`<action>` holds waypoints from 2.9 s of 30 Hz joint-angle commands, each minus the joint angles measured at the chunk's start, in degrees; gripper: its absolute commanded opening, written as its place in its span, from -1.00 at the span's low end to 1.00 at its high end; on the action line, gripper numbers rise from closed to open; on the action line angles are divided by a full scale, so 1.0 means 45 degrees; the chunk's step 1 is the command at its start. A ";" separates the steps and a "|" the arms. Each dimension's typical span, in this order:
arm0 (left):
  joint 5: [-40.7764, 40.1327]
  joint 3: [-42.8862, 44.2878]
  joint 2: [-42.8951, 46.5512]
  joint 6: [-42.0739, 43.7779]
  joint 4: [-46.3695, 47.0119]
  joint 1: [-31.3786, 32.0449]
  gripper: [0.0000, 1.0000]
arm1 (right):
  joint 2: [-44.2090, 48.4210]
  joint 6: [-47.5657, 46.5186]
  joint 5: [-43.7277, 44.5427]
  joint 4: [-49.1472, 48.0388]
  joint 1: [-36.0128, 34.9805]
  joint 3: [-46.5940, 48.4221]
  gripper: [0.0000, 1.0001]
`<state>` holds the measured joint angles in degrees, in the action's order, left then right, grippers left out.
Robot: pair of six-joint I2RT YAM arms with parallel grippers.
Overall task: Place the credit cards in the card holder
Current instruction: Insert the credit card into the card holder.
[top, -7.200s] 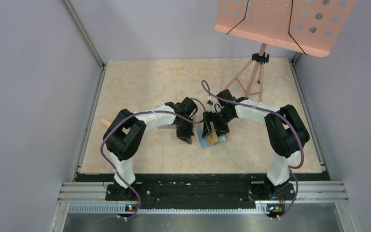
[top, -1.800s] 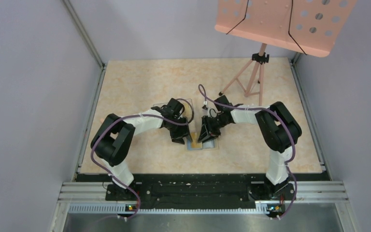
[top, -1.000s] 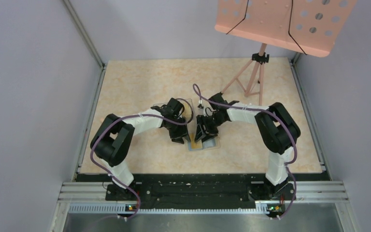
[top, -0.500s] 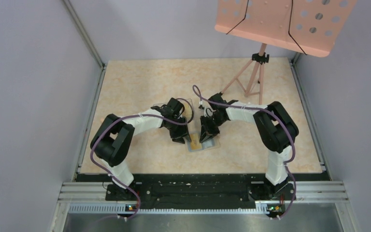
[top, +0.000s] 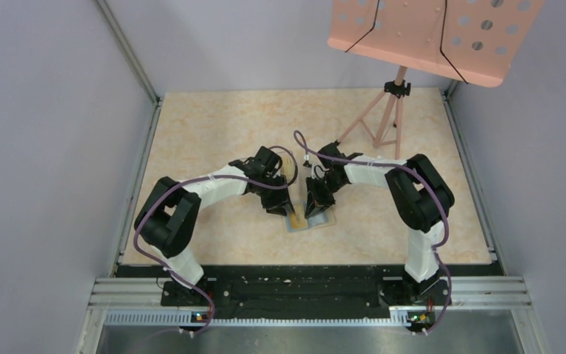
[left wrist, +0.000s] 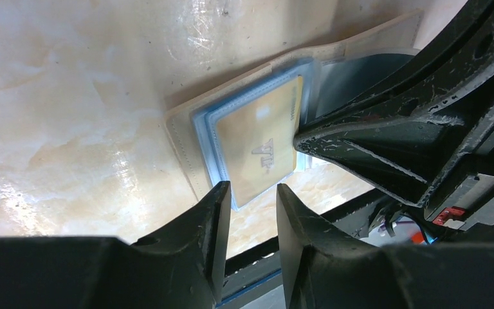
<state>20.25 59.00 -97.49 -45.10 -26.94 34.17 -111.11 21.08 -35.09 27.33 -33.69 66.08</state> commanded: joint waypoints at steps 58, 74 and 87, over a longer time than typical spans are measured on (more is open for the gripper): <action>-0.0501 0.3847 -0.1586 0.0764 -0.2422 0.0780 -0.74 | 0.3264 0.0423 0.0252 -0.0387 0.1516 -0.1013 -0.01; 0.2496 0.4894 -0.3495 0.0023 0.0242 0.1507 -0.25 | 0.4545 0.0570 0.0223 -0.0354 0.2849 -0.1274 0.03; 0.2329 0.1647 0.0276 -0.0702 0.3449 -0.0482 -0.19 | 0.2658 0.0579 -0.0224 -0.0426 0.2781 0.0658 0.07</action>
<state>29.04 70.98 -105.14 -45.87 -19.88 37.12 -95.29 23.81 -36.56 26.70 -21.26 63.79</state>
